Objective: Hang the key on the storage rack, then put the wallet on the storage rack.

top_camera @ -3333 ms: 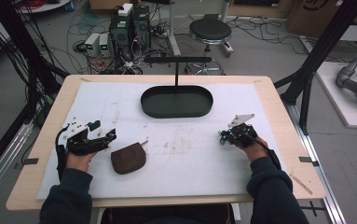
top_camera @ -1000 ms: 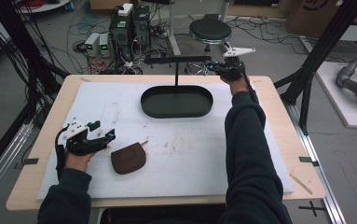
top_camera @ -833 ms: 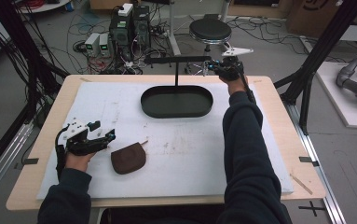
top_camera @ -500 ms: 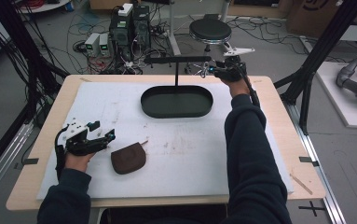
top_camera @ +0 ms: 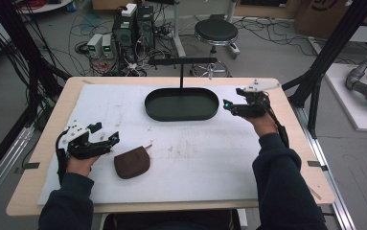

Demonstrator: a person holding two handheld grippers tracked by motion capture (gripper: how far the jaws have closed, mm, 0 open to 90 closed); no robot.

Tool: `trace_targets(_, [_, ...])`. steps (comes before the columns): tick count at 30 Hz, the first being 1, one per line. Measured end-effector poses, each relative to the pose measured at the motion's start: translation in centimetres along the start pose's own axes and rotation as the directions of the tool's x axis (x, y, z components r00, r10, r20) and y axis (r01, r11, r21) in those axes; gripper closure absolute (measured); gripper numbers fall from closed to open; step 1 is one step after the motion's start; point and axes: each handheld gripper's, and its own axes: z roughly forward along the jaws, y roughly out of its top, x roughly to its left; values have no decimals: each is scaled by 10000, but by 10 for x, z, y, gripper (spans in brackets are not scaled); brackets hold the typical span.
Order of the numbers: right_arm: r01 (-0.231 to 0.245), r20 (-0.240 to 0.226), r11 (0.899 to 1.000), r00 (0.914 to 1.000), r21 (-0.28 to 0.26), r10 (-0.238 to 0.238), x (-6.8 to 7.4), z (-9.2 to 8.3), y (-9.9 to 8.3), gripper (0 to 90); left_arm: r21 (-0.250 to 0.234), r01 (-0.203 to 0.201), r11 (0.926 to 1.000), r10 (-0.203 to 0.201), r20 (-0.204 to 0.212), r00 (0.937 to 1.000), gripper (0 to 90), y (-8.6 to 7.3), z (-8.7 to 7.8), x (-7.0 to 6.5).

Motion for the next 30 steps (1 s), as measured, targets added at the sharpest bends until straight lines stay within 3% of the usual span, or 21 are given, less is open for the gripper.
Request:
trace_targets(1, [0, 0, 10000, 10000, 0, 0, 0, 0, 0, 311, -17, 27, 10000, -27, 8, 10000, 175, 0, 1, -1])
trace_targets(3, [-122, 103, 9995, 9999, -275, 125, 8, -13, -19, 254, 66, 4, 10000, -4, 37, 10000, 175, 0, 2, -1])
trace_targets(4, [-122, 103, 9995, 9999, -275, 125, 8, -13, -19, 254, 126, -16, 9999, 16, 62, 10000, 175, -1, 2, -2])
trace_targets(5, [-227, 158, 9990, 9996, -385, 233, 11, -17, -34, 227, 138, 3, 9999, -4, 89, 10000, 175, -1, 2, -2])
trace_targets(7, [-201, 251, 9993, 9995, -327, 210, 13, -19, -41, 214, 131, -4, 9999, 2, 129, 9999, 175, -1, 2, -2])
trace_targets(10, [-527, 99, 9982, 9986, 272, 524, 15, -18, -63, 214, 168, -12, 9999, 11, 95, 10000, 175, -1, 2, -4])
trace_targets(16, [-377, 60, 9979, 9993, 521, 375, 20, -22, -73, 214, 249, 5, 9997, -10, 195, 9998, 175, -1, 2, -5])
trace_targets(19, [-323, -2, 9983, 9995, 487, 324, 27, -22, -79, 215, 342, 75, 9994, -90, 431, 9990, 185, -2, 1, -5])
trace_targets(21, [-258, -101, 9982, 9996, 539, 264, 27, -22, -81, 215, 482, 191, 9987, -230, 816, 9964, 194, -3, 0, -5])
trace_targets(25, [-294, -135, 9987, 9995, 424, 300, 26, -23, -81, 215, 822, 220, 9964, -317, 1186, 9924, 194, -5, 1, -6])
trace_targets(28, [-268, -199, 9988, 9994, 401, 276, 25, -23, -81, 215, 1108, 207, 9936, -387, 1629, 9859, 194, -6, 1, -7])
trace_targets(29, [-246, -190, 9989, 9995, 405, 254, 24, -23, -82, 215, 1324, 238, 9909, -496, 1955, 9794, 194, -8, 1, -9])
trace_targets(30, [-246, -190, 9989, 9995, 405, 254, 24, -23, -82, 215, 1324, 238, 9909, -496, 1955, 9794, 194, -8, 1, -9])
